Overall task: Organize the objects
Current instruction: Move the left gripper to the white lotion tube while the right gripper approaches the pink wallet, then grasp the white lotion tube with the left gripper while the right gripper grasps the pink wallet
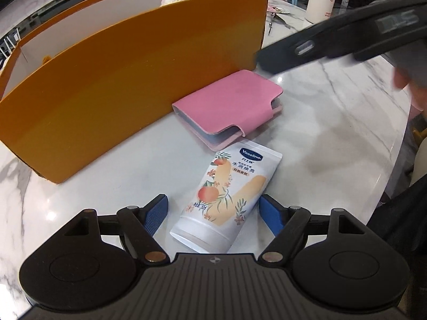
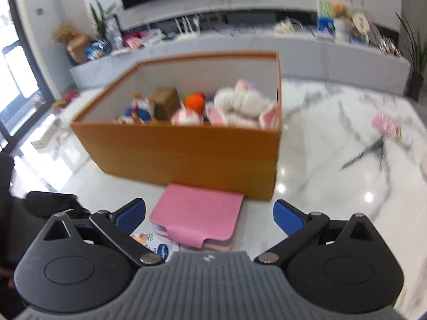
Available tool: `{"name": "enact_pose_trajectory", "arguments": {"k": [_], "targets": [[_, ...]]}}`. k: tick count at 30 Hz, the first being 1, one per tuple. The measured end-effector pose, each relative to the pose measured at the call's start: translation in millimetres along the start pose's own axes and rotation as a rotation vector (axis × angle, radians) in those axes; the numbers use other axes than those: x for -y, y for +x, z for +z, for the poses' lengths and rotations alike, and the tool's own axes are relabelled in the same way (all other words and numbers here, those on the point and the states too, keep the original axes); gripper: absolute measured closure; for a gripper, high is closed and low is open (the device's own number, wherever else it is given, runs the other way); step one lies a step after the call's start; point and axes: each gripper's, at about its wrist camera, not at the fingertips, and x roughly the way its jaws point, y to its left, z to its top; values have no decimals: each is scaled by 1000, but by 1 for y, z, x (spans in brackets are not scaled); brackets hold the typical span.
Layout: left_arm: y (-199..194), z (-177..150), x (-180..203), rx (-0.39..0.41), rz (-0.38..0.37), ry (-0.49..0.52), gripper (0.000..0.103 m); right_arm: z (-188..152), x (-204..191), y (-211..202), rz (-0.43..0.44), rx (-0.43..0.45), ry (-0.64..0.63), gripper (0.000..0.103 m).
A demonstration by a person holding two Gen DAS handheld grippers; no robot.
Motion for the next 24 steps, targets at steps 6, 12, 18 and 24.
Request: {"name": "enact_pose_trajectory", "arguments": {"k": [6,12,18,24], "targets": [[-1,-4,8,24,-1,12,22,1,-30,36,-31,-28,8,1],[0,-6,13,44,-11,24,24,-2,-49,67,-147,-77,-13,1],[-2,-9,26,67,-24,73,43,-7,-58,80,-238,-88,-86,3],[-2,-10,33,58,-31,82,46,-6,-65,67,-169,-64,-132,43]]}}
